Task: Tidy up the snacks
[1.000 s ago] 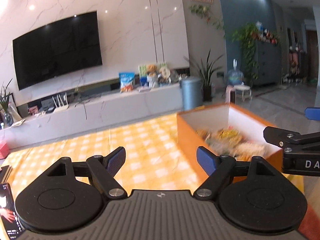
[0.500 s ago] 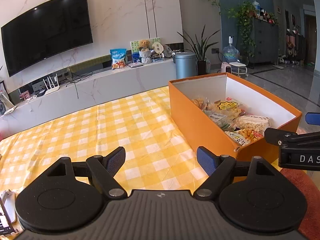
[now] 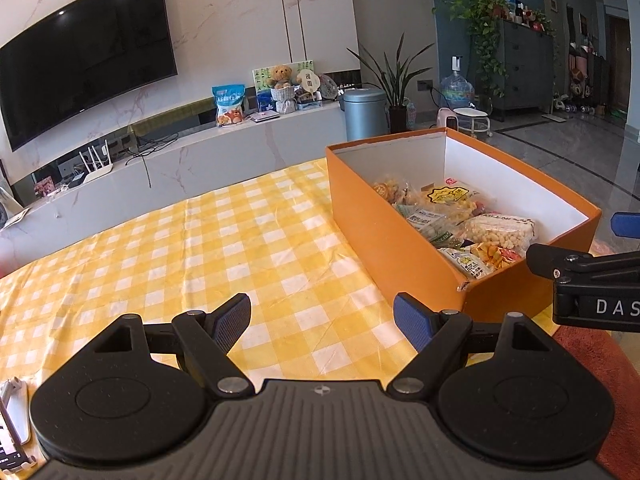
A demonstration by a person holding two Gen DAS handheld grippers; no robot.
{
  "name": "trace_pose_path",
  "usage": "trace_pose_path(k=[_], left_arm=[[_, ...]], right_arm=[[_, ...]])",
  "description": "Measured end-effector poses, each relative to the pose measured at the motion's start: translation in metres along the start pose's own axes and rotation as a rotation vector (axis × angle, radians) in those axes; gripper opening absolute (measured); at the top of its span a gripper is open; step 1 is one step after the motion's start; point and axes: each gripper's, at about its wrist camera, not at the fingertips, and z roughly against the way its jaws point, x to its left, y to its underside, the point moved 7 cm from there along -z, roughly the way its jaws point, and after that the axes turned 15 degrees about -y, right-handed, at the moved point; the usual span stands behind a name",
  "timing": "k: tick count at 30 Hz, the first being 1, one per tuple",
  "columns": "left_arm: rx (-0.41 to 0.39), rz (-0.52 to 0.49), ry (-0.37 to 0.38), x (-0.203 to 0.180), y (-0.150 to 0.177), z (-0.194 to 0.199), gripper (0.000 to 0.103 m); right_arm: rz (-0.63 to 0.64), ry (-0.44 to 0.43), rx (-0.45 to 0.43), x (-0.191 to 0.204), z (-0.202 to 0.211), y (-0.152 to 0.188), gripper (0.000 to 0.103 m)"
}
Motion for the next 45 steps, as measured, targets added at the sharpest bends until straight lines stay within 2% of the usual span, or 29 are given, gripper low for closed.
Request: trace_pose_path(k=[27,45], left_arm=[[-0.038,0.021,-0.002,0.006,-0.01,0.013,0.095],[-0.036,0.031,-0.001,0.01,-0.011,0.014,0.095]], right_arm=[[0.042,-0.014,-0.024,0.01,0.006,-0.007,0.097],[0.054,-0.018,-0.026,0.014,0.008,-0.01,0.097]])
